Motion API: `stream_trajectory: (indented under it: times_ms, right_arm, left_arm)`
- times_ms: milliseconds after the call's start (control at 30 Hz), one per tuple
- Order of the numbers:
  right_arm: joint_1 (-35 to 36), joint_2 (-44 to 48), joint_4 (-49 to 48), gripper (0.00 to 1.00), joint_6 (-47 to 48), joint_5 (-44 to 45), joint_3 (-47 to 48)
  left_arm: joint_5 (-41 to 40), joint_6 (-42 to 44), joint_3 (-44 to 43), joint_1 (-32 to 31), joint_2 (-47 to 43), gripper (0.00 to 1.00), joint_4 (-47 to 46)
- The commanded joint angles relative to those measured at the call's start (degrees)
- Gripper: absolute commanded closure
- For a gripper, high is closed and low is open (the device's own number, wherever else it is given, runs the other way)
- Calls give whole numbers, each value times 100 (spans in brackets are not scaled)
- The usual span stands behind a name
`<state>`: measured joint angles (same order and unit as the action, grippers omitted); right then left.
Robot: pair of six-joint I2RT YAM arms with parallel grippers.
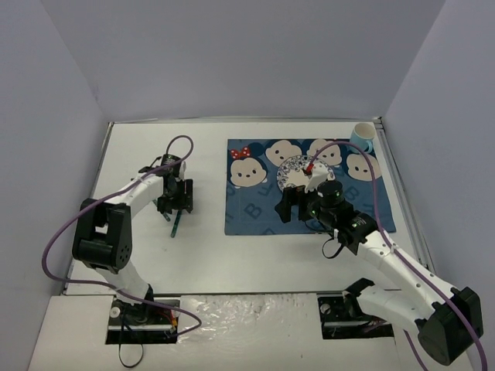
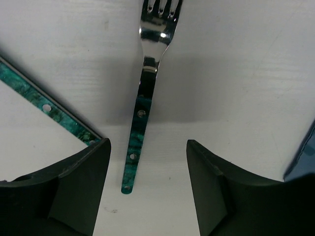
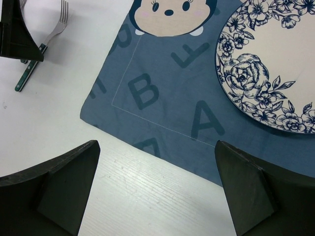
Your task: Set the dinner table for one person
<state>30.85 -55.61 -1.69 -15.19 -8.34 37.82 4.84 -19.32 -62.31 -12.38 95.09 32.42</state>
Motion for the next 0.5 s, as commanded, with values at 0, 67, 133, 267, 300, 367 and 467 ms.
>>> stream_trajectory:
  times_ms: [0,67,133,267,300,367,467]
  right_arm:
    - [35,52,-192,0,84,0,272]
    - [35,75,-189,0,89,16,269]
    - [36,122,-182,0,87,27,261]
    - [35,178,-174,0,68,78,214]
    - [35,191,-174,0,63,78,205]
    - [35,220,-174,0,58,81,194]
    - [35,294,-178,0,90,120,169]
  left_arm:
    - [123,207,-354,-2,185,43,-361]
    - [37,212,-400,1,397,45,-350]
    - [11,219,-422,7,527,46,-315]
    - [34,187,-380,7,788,52,-335]
    - [3,169,-358,7,806,54,-344]
    - [-27,143,-318,-2,835,58,-342]
    - [15,28,-222,-72,880,70,-304]
